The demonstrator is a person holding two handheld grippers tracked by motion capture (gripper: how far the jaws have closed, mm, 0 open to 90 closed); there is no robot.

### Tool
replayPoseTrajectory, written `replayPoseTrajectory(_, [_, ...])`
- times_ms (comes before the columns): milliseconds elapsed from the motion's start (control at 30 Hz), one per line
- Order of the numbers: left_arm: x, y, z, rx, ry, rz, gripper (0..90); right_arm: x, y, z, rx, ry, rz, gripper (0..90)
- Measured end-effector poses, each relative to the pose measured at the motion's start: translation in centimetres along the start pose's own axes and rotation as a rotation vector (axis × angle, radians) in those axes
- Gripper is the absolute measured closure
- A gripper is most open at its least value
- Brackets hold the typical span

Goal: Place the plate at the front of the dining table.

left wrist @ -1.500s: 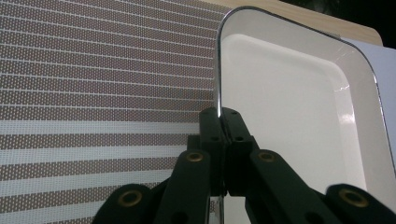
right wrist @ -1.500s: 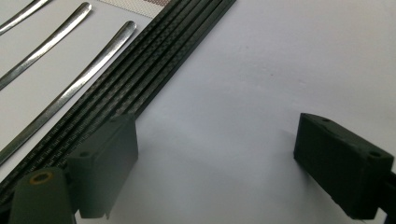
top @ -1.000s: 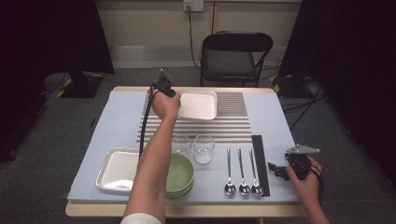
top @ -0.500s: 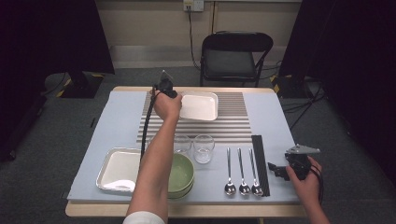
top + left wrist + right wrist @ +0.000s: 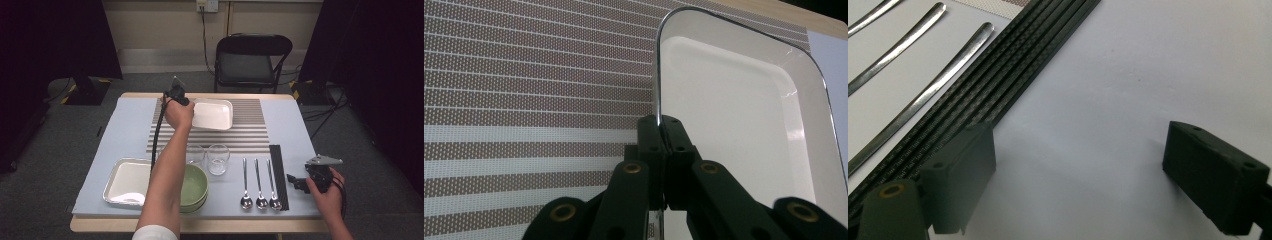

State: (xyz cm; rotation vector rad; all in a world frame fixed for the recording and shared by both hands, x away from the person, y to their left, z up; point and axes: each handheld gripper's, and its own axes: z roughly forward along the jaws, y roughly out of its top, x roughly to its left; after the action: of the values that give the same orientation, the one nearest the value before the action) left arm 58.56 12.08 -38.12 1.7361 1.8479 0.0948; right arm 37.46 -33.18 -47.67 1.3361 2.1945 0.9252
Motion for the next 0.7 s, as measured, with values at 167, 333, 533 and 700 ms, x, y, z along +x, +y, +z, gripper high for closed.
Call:
replayPoseTrajectory(167, [0.0,0.0,0.2,-0.001,0.004,-0.003,89.2,0.0,0.0,0.0,0.0,-0.001,0.0,12.7])
replayPoseTrajectory(333, [0.0,-0.1,0.6,0.007,0.01,-0.003,89.1,0.0,0.0,0.0,-0.001,-0.003,0.0,12.7])
replayPoseTrajectory(533, [0.0,-0.2,0.9,0.01,0.009,0.001,89.1,0.0,0.0,0.0,0.0,-0.002,0.001,12.7])
replayPoseTrajectory(700, [0.0,-0.1,1.0,0.008,0.011,0.002,89.1,0.0,0.0,0.0,0.0,-0.002,0.0,12.7])
